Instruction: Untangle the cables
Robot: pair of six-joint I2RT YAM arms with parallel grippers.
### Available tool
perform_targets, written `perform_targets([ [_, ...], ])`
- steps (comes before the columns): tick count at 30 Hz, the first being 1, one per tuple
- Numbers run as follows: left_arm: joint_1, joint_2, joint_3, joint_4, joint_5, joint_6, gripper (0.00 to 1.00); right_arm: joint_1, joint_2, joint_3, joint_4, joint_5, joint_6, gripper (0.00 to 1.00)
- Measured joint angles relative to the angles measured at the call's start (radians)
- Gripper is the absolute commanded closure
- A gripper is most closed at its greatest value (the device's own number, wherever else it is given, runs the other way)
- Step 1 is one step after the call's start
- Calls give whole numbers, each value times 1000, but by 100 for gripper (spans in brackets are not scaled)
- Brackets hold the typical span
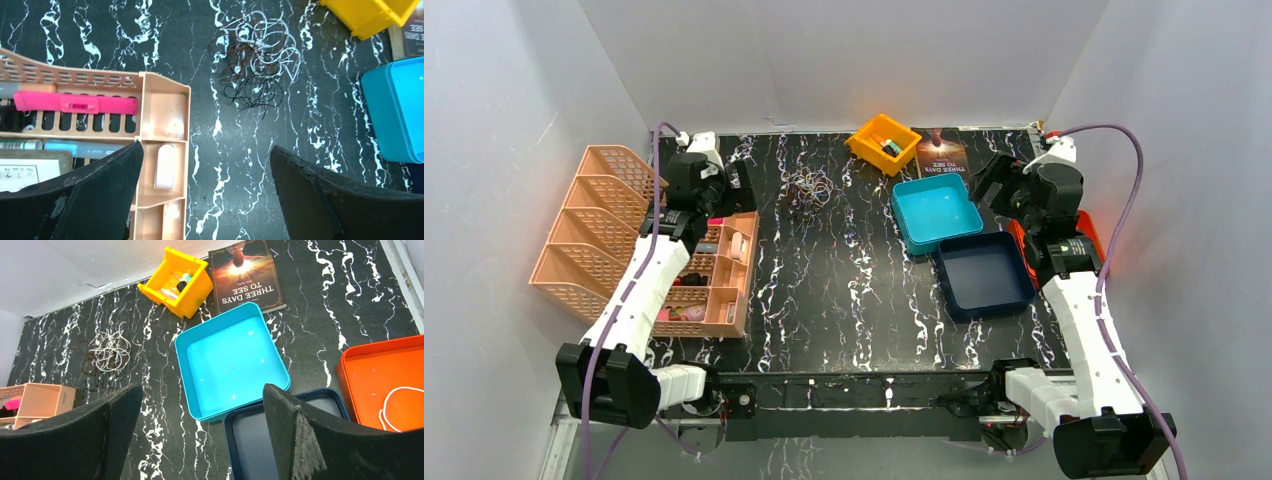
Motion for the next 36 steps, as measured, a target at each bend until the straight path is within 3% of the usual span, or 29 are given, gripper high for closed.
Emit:
perform_targets([
  [25,-5,161,199,-17,159,-31,2,-13,8,19,29,-35,63,2],
  [36,-7,400,289,-10,278,-32,2,-14,7,-7,21,-73,58,2],
])
